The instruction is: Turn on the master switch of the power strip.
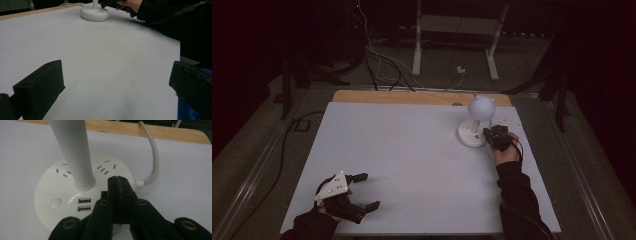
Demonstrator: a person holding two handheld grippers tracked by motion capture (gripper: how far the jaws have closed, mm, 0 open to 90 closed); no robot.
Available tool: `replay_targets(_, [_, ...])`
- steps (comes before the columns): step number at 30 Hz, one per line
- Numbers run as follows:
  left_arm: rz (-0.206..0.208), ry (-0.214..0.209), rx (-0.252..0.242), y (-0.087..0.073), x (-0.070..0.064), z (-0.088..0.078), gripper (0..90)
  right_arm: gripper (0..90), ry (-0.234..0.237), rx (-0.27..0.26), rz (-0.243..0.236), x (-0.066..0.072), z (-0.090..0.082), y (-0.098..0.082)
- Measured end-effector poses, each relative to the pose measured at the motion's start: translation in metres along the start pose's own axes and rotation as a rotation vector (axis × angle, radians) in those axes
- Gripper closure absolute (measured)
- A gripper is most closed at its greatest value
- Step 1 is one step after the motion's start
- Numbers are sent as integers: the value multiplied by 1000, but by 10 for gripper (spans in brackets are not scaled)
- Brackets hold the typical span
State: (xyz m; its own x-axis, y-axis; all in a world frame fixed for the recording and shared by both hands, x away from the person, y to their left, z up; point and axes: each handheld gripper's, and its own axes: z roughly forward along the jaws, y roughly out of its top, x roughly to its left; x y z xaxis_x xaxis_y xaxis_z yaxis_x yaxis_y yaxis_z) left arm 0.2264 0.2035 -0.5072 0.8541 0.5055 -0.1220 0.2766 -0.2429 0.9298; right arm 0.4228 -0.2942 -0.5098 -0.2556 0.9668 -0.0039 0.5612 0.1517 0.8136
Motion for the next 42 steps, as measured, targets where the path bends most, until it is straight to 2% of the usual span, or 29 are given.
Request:
replay_targets(10, [0, -1, 0, 0, 0, 0, 2, 900, 26, -6, -5, -5, 1, -1])
replay_targets(12, [2, -1, 2, 0, 0, 0, 2, 900, 20, -14, -25, -4, 1, -3])
replay_targets(14, [0, -1, 2, 0, 0, 0, 2, 900, 33, -4, -11, -4, 0, -2])
replay_targets(17, [1, -2, 3, 0, 0, 1, 2, 900, 8, -2, -44, -1, 0, -2])
replay_targets(20, [0, -1, 2, 0, 0, 0, 2, 900, -9, -2, -47, 2, 1, -3])
replay_targets(26, [2, -2, 3, 0, 0, 1, 2, 900, -8, -6, -43, 2, 1, -4])
replay_targets(28, [3, -3, 2, 0, 0, 0, 2, 900, -13, -7, -60, 3, 1, -4])
replay_targets(31, [1, -2, 1, 0, 0, 0, 2, 900, -17, -16, -62, 3, 1, -6])
replay_targets(40, [-3, -4, 0, 0, 0, 1, 2, 900, -28, 0, -119, 6, 1, -4])
replay_targets(42, [-3, -2, 1, 0, 0, 1, 2, 900, -25, -4, -118, 5, 1, -5])
